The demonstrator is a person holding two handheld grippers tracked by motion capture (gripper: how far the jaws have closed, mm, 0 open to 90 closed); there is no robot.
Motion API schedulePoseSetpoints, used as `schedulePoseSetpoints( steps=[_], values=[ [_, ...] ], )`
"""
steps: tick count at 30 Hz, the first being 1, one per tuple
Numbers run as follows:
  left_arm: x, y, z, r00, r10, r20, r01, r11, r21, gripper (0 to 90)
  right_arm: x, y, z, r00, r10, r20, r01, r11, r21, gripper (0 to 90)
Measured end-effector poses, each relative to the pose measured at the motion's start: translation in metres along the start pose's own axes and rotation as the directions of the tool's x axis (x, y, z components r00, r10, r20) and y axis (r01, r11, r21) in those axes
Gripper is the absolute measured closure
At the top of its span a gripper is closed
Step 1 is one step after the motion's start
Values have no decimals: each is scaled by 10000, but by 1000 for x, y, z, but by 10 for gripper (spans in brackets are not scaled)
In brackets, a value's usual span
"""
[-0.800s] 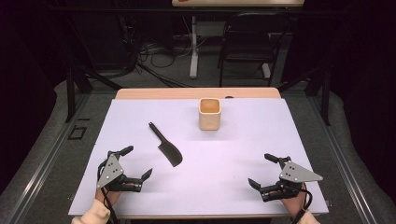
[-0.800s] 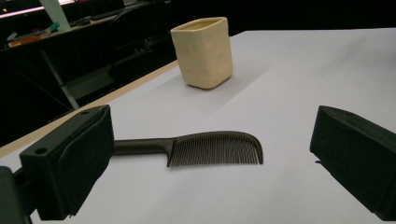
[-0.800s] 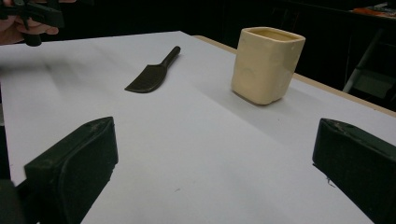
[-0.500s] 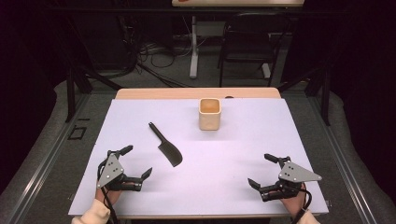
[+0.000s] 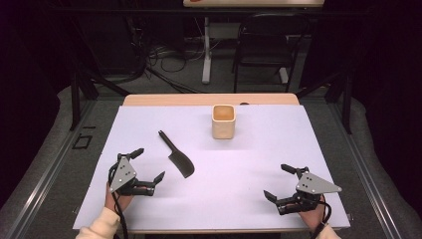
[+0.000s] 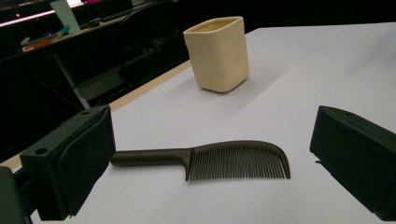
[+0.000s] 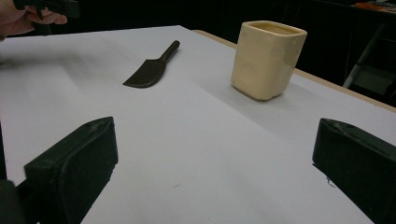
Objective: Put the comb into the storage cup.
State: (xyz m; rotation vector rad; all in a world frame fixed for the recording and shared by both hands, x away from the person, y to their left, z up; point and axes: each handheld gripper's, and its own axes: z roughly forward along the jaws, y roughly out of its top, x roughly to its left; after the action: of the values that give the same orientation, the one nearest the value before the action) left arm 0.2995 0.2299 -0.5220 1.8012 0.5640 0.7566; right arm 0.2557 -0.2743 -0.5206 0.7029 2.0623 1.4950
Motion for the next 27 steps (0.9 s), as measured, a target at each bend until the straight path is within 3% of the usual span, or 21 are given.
schedulePoseSetpoints(
  steps=[11, 27],
  values=[
    [12, 5, 18, 9998, -54, -184, 55, 10000, 50, 3, 0, 0, -1, 10000, 3, -8, -3, 10000, 33, 0],
    [23, 13, 39, 9993, 180, -333, -175, 9997, 143, 18, 0, 0, 0, 10000, -49, -51, 50, 9999, 102, 0]
  ],
)
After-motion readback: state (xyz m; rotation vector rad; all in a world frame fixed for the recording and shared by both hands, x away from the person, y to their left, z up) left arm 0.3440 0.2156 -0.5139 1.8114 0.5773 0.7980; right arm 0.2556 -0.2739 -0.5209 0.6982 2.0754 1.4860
